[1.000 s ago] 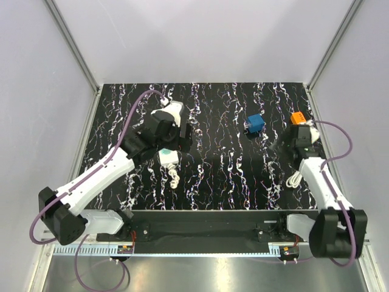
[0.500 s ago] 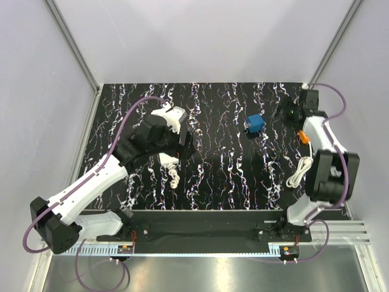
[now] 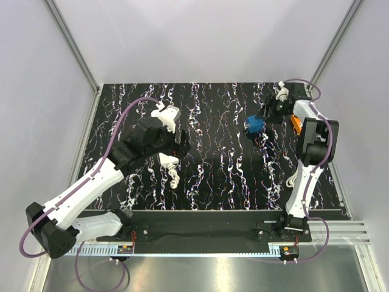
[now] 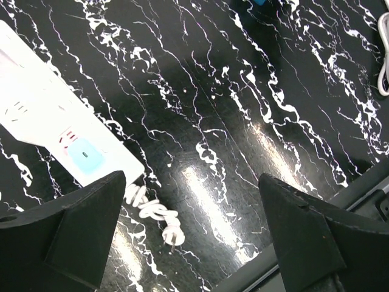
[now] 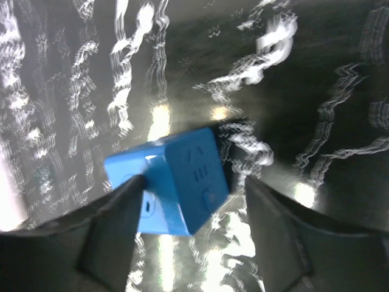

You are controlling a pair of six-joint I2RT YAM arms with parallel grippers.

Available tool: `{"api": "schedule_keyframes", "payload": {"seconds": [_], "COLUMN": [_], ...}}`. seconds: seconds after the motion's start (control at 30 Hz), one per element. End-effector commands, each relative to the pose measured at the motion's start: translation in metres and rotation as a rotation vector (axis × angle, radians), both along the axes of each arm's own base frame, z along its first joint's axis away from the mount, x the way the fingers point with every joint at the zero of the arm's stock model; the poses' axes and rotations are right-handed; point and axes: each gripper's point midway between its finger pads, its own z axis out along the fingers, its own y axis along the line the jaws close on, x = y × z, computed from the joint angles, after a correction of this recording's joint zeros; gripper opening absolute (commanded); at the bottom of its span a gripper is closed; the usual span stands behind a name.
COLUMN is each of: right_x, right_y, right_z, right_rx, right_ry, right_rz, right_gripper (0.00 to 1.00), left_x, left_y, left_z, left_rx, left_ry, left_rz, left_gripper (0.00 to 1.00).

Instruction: Insert the plug

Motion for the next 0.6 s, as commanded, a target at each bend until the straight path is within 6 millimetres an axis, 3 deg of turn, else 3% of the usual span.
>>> {"api": "schedule_keyframes", "payload": {"seconds": [0.0, 0.07, 0.1, 0.17, 0.2, 0.23, 0.33, 0.37, 0.4, 0.47, 0.5, 0.57], "right_x": [-0.009, -0.016, -0.03, -0.05, -0.06, -0.068, -0.103, -0.108, -0.125, -0.14, -0.141, -0.145], "right_y": [0.031, 0.044, 0.061, 0.074, 0.096, 0.1, 0.114, 0.122, 0.127, 0.132, 0.13, 0.125], "right_z": [0.01, 0.004, 0.0, -0.013, -0.005, -0.007, -0.007, -0.002, 0.004, 0.011, 0.03, 0.044], "right_rx": [0.026, -0.005, -0.005, -0.013, -0.01, -0.015, 0.019, 0.062, 0.097, 0.119, 0.12, 0.102], "right_ry": [-0.011, -0.007, 0.014, 0.055, 0.063, 0.084, 0.175, 0.16, 0.171, 0.168, 0.121, 0.077], "right_rz": [0.106, 0.13, 0.156, 0.153, 0.155, 0.134, 0.021, 0.021, 0.003, 0.012, 0.002, -0.01], "right_gripper": [0.68, 0.6, 0.57, 0.44, 0.42, 0.4, 0.4, 0.4, 0.41, 0.52, 0.57, 0.61], "left_x": [0.01, 0.01, 0.009, 0.009, 0.006, 0.004, 0.002, 0.003, 0.002, 0.003, 0.004, 0.012], "left_y": [-0.001, -0.003, -0.006, -0.009, -0.013, -0.015, -0.024, -0.028, -0.031, -0.038, -0.042, -0.053], "left_z": [0.012, 0.012, 0.012, 0.012, 0.012, 0.01, 0.0, -0.004, -0.005, -0.01, -0.011, -0.017], "left_rx": [-0.016, -0.015, -0.016, -0.02, -0.02, -0.016, 0.008, 0.017, 0.026, 0.045, 0.063, 0.098], "left_ry": [-0.067, -0.067, -0.069, -0.074, -0.077, -0.076, -0.059, -0.05, -0.051, -0.047, -0.06, -0.056], "left_rz": [0.013, -0.002, -0.019, -0.039, -0.078, -0.1, -0.168, -0.187, -0.21, -0.241, -0.279, -0.326], "left_gripper": [0.96, 0.95, 0.95, 0.93, 0.93, 0.93, 0.9, 0.9, 0.89, 0.91, 0.96, 0.99]}}
